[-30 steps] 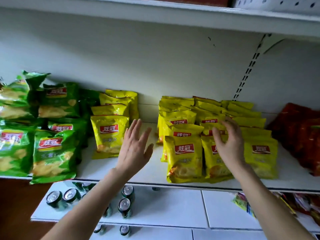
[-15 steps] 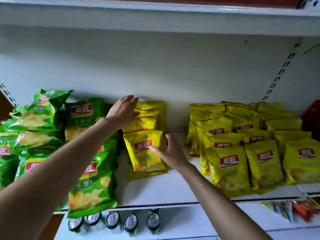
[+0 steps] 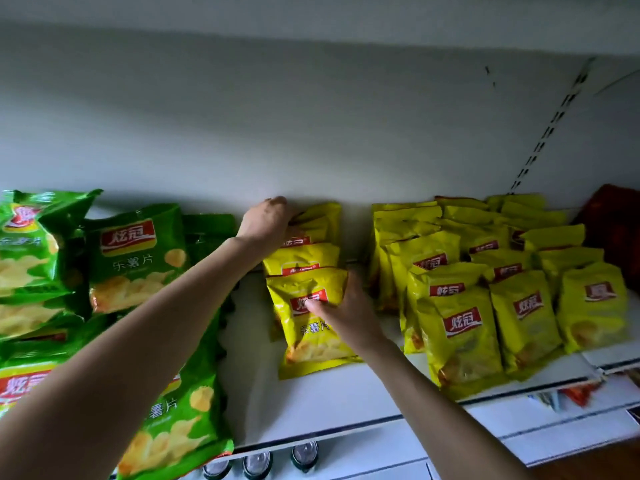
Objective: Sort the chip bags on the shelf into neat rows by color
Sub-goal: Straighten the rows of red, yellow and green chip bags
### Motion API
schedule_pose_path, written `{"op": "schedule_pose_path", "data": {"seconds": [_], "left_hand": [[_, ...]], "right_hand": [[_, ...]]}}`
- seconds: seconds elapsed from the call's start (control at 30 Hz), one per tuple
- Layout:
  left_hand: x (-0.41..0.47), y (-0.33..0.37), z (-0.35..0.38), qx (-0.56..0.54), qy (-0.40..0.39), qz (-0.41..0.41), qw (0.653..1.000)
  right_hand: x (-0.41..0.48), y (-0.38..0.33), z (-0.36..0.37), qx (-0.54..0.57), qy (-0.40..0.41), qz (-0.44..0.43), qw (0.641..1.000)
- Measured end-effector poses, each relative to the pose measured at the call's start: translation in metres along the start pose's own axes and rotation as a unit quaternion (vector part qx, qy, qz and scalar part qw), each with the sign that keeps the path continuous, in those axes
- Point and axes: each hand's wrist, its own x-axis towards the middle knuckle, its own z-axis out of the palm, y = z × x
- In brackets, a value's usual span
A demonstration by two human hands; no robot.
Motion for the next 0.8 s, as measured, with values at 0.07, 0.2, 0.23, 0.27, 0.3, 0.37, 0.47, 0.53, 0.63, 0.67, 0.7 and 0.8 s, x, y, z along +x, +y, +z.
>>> {"op": "schedule_pose_path", "data": {"seconds": [0.07,0.2,0.23,0.27,0.3,0.37,0.47,0.53,0.63,0.67,0.7,0.8], "left_hand": [[0.006,0.010,0.006,-0.017,0.000,0.004,1.000],[0.002,0.018,0.010,-0.097,0.055,-0.001,0.994],[-0.004,0.018,0.010,-0.138,0.105,-0.017,0.985],[-0.013,0.020,0.010,-0.181,0.162,-0.042,0.969],[-0.024,0.022,0.013,-0.223,0.218,-0.073,0.947],[-0.048,0.030,0.022,-0.299,0.277,-0.136,0.903],[-0.063,0.029,0.046,-0.403,0.197,-0.185,0.874],[-0.063,0.026,0.058,-0.476,0.146,-0.179,0.848],[-0.057,0.035,0.064,-0.572,0.104,-0.180,0.793],[-0.055,0.040,0.065,-0.581,0.098,-0.174,0.789],[-0.053,0.044,0.067,-0.584,0.090,-0.169,0.789],[-0.046,0.055,0.070,-0.575,0.082,-0.154,0.799]], "right_hand": [[-0.001,0.004,-0.011,0.007,0.007,0.026,1.000],[0.000,0.013,-0.024,-0.017,0.016,0.018,1.000],[-0.001,0.015,-0.023,-0.030,0.027,0.008,0.999],[-0.003,0.016,-0.022,-0.043,0.050,-0.004,0.998],[-0.008,0.016,-0.021,-0.059,0.088,-0.028,0.994],[-0.022,0.016,-0.020,-0.106,0.193,-0.111,0.969],[-0.045,0.029,-0.011,-0.165,0.245,-0.247,0.923],[-0.056,0.038,0.000,-0.215,0.199,-0.278,0.915],[-0.056,0.048,0.008,-0.274,0.152,-0.268,0.911],[-0.053,0.049,0.005,-0.277,0.145,-0.264,0.912],[-0.050,0.051,0.001,-0.274,0.143,-0.262,0.914],[-0.043,0.059,-0.014,-0.281,0.141,-0.264,0.912]]}}
